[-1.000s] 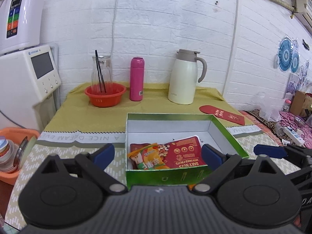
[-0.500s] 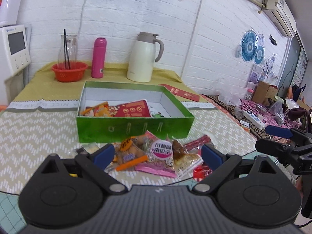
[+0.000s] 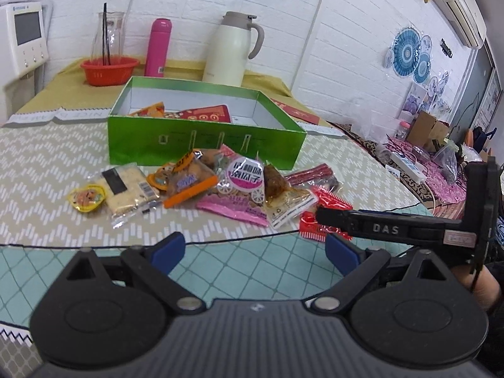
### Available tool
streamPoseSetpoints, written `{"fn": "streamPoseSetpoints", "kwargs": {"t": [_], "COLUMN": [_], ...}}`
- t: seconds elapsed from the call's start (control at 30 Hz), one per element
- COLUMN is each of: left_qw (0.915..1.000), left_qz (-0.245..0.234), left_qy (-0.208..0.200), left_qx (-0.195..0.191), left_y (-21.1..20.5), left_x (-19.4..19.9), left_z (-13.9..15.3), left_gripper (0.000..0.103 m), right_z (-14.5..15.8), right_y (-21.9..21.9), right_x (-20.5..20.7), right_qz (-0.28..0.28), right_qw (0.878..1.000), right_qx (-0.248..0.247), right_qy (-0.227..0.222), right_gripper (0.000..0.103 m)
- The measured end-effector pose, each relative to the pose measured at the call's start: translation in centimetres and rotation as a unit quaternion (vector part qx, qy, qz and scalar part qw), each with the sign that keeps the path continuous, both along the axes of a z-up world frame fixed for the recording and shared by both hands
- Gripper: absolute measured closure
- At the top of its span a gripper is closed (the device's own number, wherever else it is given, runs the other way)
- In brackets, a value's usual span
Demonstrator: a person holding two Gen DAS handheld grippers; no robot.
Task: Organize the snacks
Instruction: 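Move the right tool back toward the red packets on the table, then grasp a red snack packet with the right gripper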
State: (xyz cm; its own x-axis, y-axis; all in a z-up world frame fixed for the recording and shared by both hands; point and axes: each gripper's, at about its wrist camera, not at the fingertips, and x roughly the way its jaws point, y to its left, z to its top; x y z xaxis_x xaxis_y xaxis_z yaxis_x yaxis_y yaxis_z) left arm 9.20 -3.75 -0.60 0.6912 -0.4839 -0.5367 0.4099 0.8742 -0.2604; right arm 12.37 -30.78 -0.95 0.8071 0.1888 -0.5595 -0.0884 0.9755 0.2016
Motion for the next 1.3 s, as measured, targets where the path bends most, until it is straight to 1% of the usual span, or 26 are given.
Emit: {"fn": "streamPoseSetpoints", "kwargs": {"t": [0.07,0.1,0.13,0.23,0.33,0.43,0.47,0.5,0.53,0.57,0.6,0.63,0.73,0.8,0.83,0.87,0.9,0.93,0.97,1.0,1.03,1.1,1.17,1.27,1.3], "left_qw": [1.0000,0.9999,0.9998,0.9993,0.9986,0.9978,0.9975,0.9971,0.9965,0.9956,0.9949,0.9943,0.9919,0.9910,0.9909,0.9909,0.9913,0.9921,0.9924,0.9917,0.9910,0.9928,0.9945,0.9974,0.9977], "left_qz": [-0.006,-0.010,-0.014,-0.035,-0.051,-0.066,-0.068,-0.070,-0.074,-0.076,-0.075,-0.071,-0.054,-0.053,-0.051,-0.046,-0.043,-0.042,-0.041,-0.038,-0.035,-0.035,-0.034,-0.032,-0.031], "left_qy": [0.007,0.010,0.013,0.014,0.002,-0.011,-0.018,-0.024,-0.030,-0.035,-0.039,-0.043,-0.055,-0.052,-0.048,-0.041,-0.031,-0.028,-0.029,-0.032,-0.036,-0.027,-0.020,0.000,0.001], "left_qx": [-0.003,-0.004,-0.005,-0.010,-0.010,-0.001,0.005,0.015,0.027,0.043,0.056,0.067,0.101,0.112,0.115,0.119,0.120,0.115,0.112,0.119,0.124,0.111,0.098,0.065,0.060], "left_y": [-0.3,-0.4,-0.7,-1.7,-3.2,-4.8,-5.6,-6.4,-7.2,-8.1,-8.8,-9.5,-11.1,-11.7,-11.8,-11.8,-11.8,-11.5,-11.4,-11.3,-11.2,-10.4,-9.5,-7.9,-7.6], "left_x": [0.4,0.6,0.7,1.3,1.8,2.7,3.2,3.6,3.9,4.3,4.7,5.1,6.2,6.8,7.1,7.4,7.8,7.9,7.8,7.6,7.5,7.4,6.9,5.6,5.2], "left_z": [-0.1,-0.2,-0.2,-0.3,-0.1,0.1,0.1,0.0,-0.1,-0.3,-0.6,-0.9,-1.8,-2.4,-2.6,-3.0,-3.3,-3.5,-3.5,-3.4,-3.3,-3.2,-3.0,-2.9,-2.9], "left_gripper": [0.009,0.009,0.009,0.009,0.011,0.014,0.017,0.025,0.029,0.036,0.036,0.036,0.036,0.040,0.040,0.047,0.052,0.053,0.062,0.073,0.076,0.080,0.082,0.083,0.082], "right_z": [-0.5,-0.7,-0.7,-0.6,-0.5,-0.4,-0.3,-0.3,-0.3,-0.4,-0.4,-0.4,-0.3,-0.2,-0.2,-0.2,-0.2,-0.2,-0.2,-0.1,-0.2,-0.3,-0.5,-0.8,-0.9], "right_y": [0.4,0.5,0.7,-0.1,-1.7,-2.7,-2.9,-3.1,-3.3,-3.4,-3.4,-3.5,-3.5,-3.5,-3.5,-3.4,-3.3,-3.2,-3.2,-3.2,-3.1,-2.8,-2.4,-1.9,-1.8], "right_x": [0.4,0.3,-0.1,-0.8,-1.7,-2.7,-3.0,-3.3,-3.5,-3.7,-3.9,-4.0,-4.4,-4.5,-4.5,-4.4,-4.4,-4.3,-4.2,-4.2,-4.0,-3.6,-3.3,-2.9,-2.8], "right_qz": [0.000,0.008,0.016,0.042,0.041,0.039,0.039,0.037,0.032,0.030,0.034,0.033,0.028,0.029,0.031,0.031,0.031,0.031,0.030,0.030,0.030,0.030,0.033,0.030,0.028], "right_qw": [1.000,1.000,0.999,0.998,0.998,0.998,0.998,0.998,0.999,0.999,0.999,0.999,1.000,1.000,1.000,0.999,0.999,0.999,0.999,1.000,1.000,1.000,0.999,0.999,0.999], "right_qx": [-0.015,-0.024,-0.041,-0.052,-0.043,-0.044,-0.045,-0.041,-0.037,-0.030,-0.022,-0.015,-0.006,-0.005,-0.005,-0.007,-0.010,-0.011,-0.009,-0.007,-0.004,-0.002,-0.006,-0.008,-0.011], "right_qy": [0.002,0.002,-0.006,-0.005,-0.001,0.003,0.005,0.005,0.004,0.006,0.003,0.002,-0.002,-0.004,-0.002,-0.001,-0.002,-0.004,-0.006,-0.008,-0.008,-0.006,-0.005,-0.010,-0.012], "right_gripper": [0.000,0.026,0.036,0.039,0.040,0.039,0.038,0.036,0.029,0.025,0.013,0.007,0.007,0.007,0.007,0.007,0.007,0.007,0.007,0.007,0.005,0.000,0.000,0.000,0.000]}}
